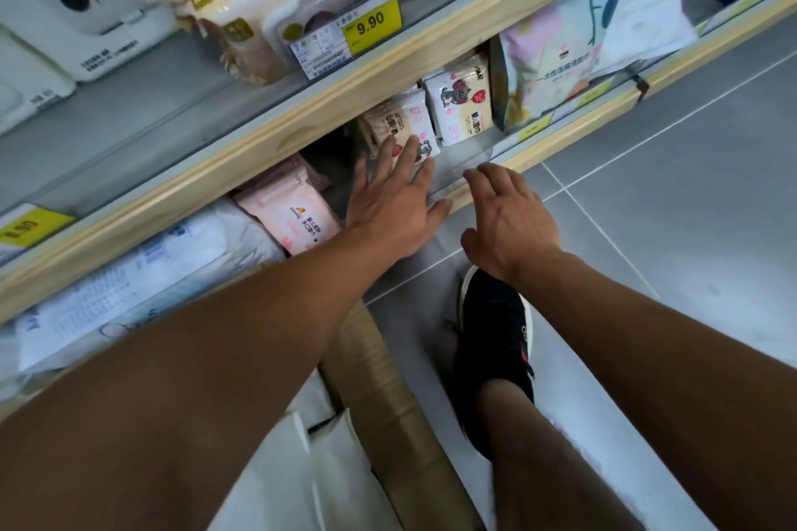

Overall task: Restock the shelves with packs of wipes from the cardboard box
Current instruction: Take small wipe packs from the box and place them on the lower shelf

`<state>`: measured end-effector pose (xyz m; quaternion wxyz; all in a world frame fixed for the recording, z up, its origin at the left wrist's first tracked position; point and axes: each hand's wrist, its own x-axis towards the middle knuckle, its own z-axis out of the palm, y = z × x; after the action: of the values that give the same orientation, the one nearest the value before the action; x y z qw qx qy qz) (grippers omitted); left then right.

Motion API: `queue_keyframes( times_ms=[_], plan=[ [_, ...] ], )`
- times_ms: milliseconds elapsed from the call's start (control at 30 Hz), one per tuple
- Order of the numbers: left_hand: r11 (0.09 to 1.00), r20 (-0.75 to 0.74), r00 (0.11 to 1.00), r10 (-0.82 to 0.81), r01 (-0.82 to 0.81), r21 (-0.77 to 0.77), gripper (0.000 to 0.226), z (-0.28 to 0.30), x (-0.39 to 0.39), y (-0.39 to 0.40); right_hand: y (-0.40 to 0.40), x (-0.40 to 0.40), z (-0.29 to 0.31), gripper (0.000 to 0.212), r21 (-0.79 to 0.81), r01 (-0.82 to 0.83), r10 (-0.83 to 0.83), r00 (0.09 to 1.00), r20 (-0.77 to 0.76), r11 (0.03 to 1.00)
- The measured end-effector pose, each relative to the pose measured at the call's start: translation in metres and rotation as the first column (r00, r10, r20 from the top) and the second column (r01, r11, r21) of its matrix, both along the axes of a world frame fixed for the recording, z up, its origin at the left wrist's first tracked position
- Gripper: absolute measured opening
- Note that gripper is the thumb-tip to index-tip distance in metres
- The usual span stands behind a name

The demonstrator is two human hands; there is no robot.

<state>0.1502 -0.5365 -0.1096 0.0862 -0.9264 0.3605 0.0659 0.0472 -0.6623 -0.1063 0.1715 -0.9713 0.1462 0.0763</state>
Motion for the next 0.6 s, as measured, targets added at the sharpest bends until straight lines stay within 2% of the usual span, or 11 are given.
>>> queue_keyframes(
  times_ms=[333,500,600],
  plan=[
    [0.971,0.028,0.999,-0.034,0.040,-0.237,0.068,0.134,-0.095,0.102,0.036,-0.067,0.159,0.073,-0.205,-0.165,0.166,0.986,-0.009,0.965],
    [0.951,0.004,1.000,0.007,-0.005,-0.308,0.066,0.193,-0.155,0.177,0.105,-0.110,0.222,0.073,-0.241,-0.248,0.261,0.965,0.023,0.938],
    [0.943,-0.006,0.999,0.038,-0.038,-0.332,0.066,0.205,-0.178,0.220,0.150,-0.128,0.236,0.072,-0.223,-0.283,0.298,0.954,0.036,0.933]
  ],
)
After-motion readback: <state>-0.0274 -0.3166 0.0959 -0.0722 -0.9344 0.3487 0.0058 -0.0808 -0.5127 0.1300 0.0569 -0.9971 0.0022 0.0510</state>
